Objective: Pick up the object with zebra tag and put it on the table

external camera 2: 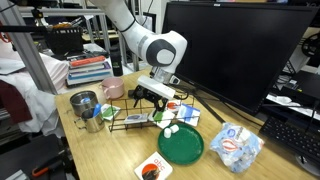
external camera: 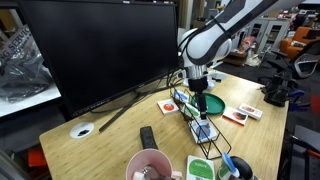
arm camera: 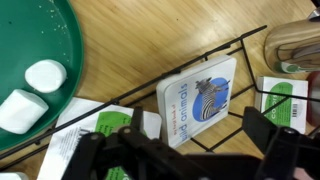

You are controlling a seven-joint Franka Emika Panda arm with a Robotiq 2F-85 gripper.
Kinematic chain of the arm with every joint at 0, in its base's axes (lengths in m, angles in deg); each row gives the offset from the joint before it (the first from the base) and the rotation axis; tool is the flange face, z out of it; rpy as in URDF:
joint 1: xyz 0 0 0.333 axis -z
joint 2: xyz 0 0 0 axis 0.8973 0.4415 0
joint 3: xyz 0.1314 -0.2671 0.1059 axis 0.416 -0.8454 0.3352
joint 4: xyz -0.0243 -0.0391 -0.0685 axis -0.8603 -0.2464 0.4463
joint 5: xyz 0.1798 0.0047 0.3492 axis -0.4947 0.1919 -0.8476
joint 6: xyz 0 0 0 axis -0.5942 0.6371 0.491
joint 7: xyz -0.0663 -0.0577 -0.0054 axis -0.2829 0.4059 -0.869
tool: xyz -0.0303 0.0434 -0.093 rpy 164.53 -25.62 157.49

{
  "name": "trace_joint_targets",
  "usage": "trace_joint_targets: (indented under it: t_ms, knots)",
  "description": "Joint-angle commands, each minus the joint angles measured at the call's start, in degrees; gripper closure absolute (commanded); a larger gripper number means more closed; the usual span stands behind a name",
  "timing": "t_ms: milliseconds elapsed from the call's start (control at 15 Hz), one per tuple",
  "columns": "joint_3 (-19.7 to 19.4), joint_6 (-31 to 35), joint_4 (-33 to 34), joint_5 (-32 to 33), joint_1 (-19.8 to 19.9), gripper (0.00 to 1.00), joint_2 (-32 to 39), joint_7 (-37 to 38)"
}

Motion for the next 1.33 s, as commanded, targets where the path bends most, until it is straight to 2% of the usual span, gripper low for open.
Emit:
trace_joint_targets:
  t_ms: [0, 600, 1267]
  knots:
    - [2.23, -4.53, 4.32, 0.89, 2.37, 0.0, 3.43, -0.65]
    - [2.84, -7.58, 7.61, 2.04, 2.81, 0.0, 6.87, -0.44]
    - [3.68, -9.64, 6.83, 1.66, 2.86, 0.0, 7.38, -0.67]
